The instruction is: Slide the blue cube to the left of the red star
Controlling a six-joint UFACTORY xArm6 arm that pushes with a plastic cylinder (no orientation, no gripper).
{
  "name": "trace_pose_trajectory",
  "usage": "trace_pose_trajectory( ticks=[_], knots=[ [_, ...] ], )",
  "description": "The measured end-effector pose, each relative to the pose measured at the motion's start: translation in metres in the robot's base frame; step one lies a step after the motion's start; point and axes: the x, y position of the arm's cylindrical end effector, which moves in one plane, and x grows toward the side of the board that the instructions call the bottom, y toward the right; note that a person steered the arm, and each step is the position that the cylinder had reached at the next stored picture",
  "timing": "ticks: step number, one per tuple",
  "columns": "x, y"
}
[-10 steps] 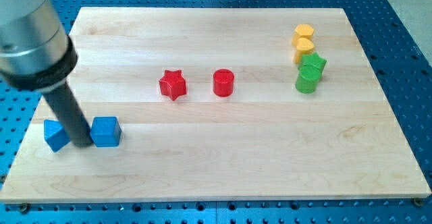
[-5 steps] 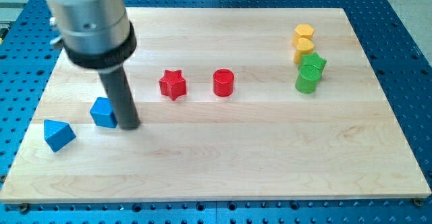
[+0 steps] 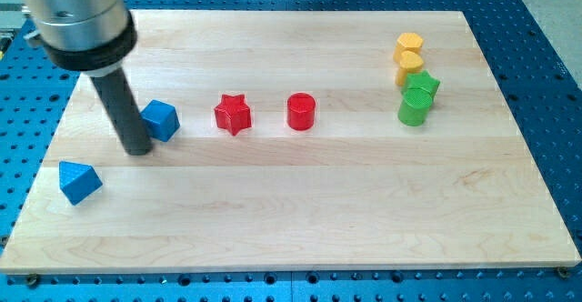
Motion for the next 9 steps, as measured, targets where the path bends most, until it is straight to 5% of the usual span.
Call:
trace_pose_trajectory(
  ticks=[7,9],
  knots=[
    [-0.04,0.033],
    [-0.001,-0.004]
  ],
)
